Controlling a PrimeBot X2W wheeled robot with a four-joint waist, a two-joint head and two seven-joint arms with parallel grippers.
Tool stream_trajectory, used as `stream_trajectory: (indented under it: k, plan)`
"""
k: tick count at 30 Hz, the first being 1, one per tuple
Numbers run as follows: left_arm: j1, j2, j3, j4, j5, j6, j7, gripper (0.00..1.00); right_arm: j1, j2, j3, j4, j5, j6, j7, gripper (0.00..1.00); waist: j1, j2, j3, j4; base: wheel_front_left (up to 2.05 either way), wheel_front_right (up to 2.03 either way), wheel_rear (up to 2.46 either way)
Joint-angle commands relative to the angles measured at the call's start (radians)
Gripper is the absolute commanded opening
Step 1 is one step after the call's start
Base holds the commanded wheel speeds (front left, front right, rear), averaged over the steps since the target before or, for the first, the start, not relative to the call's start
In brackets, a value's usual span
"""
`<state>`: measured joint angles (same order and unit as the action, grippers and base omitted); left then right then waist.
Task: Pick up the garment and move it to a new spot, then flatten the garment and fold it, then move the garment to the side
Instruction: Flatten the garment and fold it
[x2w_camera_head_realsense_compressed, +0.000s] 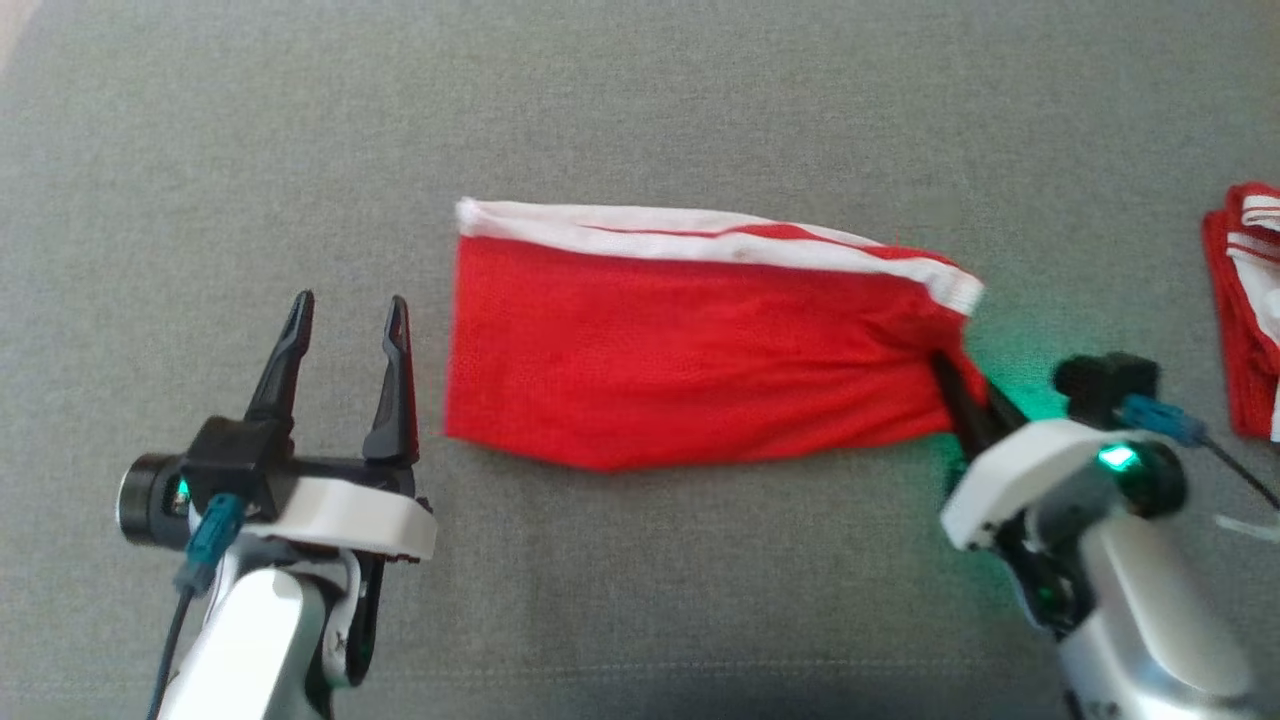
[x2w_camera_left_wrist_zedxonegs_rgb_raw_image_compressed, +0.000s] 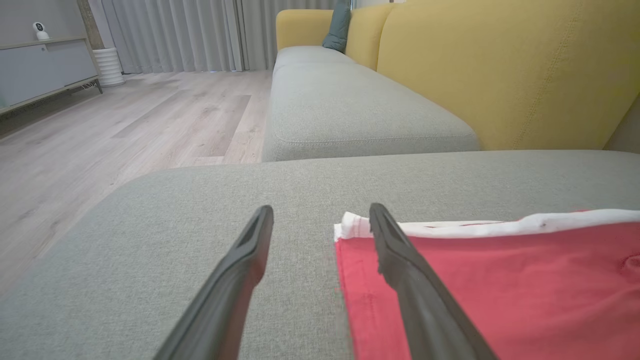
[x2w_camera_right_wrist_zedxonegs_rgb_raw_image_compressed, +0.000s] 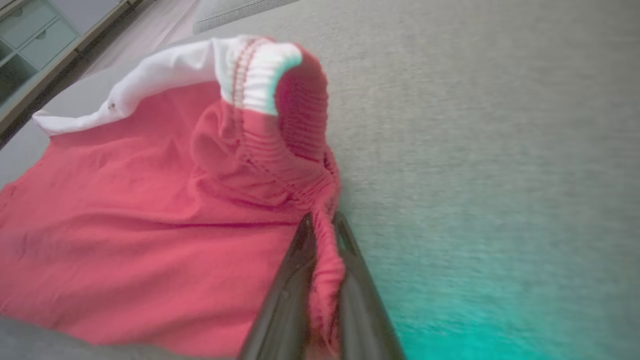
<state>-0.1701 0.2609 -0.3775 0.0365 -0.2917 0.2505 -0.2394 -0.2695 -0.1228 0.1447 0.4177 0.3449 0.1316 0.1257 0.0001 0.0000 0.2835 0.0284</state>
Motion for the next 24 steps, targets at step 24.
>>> stream_trajectory:
  k: [24]
  plan:
    - [0.031,0.014,0.021,-0.025,-0.017,0.025,-0.006,1.0,0.078,-0.1,0.003,-0.439,0.65,-0.001,0.51,0.0,-0.0001,0.0,-0.125,0.017,0.0,0.0,0.0]
